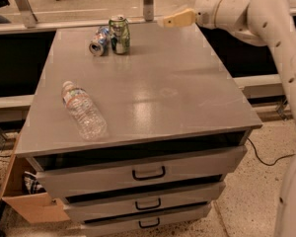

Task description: Move green can near redbull can

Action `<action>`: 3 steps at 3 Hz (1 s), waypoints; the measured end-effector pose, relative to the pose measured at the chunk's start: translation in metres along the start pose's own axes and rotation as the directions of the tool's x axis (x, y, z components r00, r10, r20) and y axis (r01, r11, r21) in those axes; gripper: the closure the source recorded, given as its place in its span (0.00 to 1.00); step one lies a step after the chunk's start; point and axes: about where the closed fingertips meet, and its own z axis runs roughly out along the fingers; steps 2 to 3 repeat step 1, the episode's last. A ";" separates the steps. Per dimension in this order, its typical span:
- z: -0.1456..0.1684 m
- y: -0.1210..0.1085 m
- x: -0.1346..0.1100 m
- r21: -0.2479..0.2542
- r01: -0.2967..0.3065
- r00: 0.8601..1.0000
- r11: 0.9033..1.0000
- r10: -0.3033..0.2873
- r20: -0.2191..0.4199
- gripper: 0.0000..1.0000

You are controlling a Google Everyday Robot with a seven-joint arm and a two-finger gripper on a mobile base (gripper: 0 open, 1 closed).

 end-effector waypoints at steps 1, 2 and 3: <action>-0.008 -0.004 0.003 0.009 0.010 1.000 1.000 -0.010 -0.004 0.00; -0.008 -0.004 0.003 0.009 0.010 1.000 1.000 -0.010 -0.004 0.00; -0.008 -0.004 0.003 0.009 0.010 1.000 1.000 -0.010 -0.004 0.00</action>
Offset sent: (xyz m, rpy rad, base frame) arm 0.0000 0.0000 0.0000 0.0000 0.0000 0.0000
